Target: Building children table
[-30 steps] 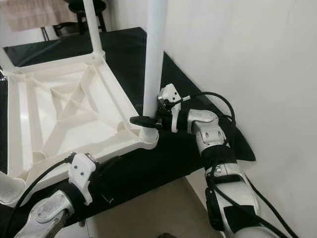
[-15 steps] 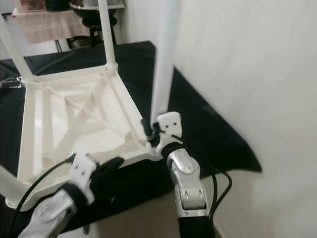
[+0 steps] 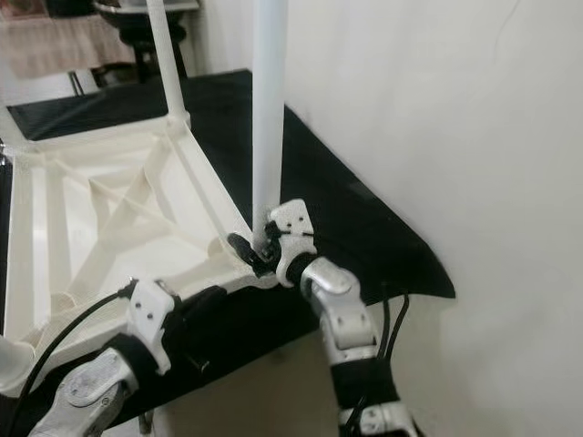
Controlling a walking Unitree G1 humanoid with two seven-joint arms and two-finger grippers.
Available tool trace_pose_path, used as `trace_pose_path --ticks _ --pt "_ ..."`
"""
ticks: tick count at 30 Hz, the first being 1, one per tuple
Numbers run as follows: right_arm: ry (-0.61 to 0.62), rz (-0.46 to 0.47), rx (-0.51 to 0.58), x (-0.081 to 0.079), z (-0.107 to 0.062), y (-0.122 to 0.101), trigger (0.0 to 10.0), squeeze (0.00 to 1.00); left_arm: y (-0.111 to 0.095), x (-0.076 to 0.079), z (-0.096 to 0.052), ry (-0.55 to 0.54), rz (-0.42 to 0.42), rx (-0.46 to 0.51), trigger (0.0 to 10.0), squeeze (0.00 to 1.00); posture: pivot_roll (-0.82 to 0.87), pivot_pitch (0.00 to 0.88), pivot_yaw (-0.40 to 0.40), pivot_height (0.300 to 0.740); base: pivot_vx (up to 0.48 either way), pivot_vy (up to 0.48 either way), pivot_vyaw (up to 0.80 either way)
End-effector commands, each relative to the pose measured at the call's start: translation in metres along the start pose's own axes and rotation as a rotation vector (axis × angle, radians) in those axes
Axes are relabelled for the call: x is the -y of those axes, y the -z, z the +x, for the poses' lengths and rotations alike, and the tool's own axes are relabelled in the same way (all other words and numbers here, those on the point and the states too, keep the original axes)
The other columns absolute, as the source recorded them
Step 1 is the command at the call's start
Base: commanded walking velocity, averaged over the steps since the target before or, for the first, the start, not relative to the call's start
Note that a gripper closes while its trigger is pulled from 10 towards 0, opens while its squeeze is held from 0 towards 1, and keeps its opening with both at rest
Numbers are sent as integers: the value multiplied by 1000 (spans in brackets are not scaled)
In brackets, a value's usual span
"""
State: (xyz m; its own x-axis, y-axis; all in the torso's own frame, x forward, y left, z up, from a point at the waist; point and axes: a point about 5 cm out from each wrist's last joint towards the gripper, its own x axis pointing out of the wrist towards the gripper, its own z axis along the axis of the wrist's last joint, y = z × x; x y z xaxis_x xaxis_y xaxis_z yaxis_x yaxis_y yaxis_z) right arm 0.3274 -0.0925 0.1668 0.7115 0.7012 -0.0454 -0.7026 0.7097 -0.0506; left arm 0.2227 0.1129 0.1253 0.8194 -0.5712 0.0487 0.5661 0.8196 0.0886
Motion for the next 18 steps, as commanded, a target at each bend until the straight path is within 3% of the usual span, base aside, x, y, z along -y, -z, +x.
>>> trace_pose_path --ticks 1,2,4,7,8,16,18 --pt "-173 -52 36 2 7 -11 10000 0 5 1 1 7 -2 -12 10000 0 17 69 -42 740 0 0 0" --pt "-173 -52 36 2 7 -11 10000 0 5 1 1 7 -2 -12 10000 0 17 69 -42 740 0 0 0" --pt "-312 -78 44 13 10 -19 10000 0 6 1 4 10 5 -12 10000 0 28 55 -48 740 0 0 0" --pt "-393 -41 34 24 16 -24 10000 0 7 0 6 5 12 -12 10000 0 39 43 -53 740 0 0 0" --pt "-416 -29 32 27 16 -25 0 0 7 0 6 1 12 -12 10000 0 43 40 -55 740 0 0 0" --pt "-446 -17 13 38 12 -22 0 0 7 1 7 -5 7 -6 10000 0 48 45 -62 740 0 0 0" --pt "-378 -49 15 44 5 -17 0 0 7 1 7 -8 1 -4 10000 0 36 62 -58 740 0 0 0"
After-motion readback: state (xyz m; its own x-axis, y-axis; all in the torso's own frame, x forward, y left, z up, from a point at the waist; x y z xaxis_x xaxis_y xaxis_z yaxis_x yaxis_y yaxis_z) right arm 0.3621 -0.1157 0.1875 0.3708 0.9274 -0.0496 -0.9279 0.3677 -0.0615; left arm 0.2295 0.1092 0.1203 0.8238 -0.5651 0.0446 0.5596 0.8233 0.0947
